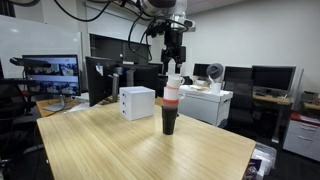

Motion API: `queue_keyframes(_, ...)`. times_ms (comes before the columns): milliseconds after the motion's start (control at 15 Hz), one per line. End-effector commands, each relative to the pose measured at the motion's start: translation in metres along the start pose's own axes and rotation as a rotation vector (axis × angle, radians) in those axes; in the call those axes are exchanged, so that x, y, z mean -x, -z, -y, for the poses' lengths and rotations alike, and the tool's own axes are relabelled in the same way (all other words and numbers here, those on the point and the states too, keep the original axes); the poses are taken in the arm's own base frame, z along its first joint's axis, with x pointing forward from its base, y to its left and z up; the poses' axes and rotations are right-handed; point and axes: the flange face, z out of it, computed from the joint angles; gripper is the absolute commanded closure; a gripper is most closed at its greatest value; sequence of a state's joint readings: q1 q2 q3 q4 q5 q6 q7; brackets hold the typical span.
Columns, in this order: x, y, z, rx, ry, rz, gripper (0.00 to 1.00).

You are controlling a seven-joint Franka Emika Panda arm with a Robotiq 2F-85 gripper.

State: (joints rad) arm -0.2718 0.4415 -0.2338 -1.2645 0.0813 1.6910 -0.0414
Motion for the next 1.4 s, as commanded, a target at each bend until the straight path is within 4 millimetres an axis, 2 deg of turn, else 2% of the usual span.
queue_keyframes(0,0.026,0.026,-0.008,0.013,0.017,0.018,0.0)
queue_keyframes(267,0.049,0.034,-0.019,0.014,0.042,0.039,0.0)
queue_keyframes(867,0.1,0.004,-0.041,0.009,0.099,0.129,0.0)
queue_keyframes(1200,0.113,0.003,-0.048,-0.01,0.113,0.119,0.0)
queue_keyframes(1267,0.099,0.002,-0.042,-0.005,0.076,0.142,0.0)
queue_keyframes(1333,0.102,0.002,-0.043,-0.007,0.079,0.138,0.0)
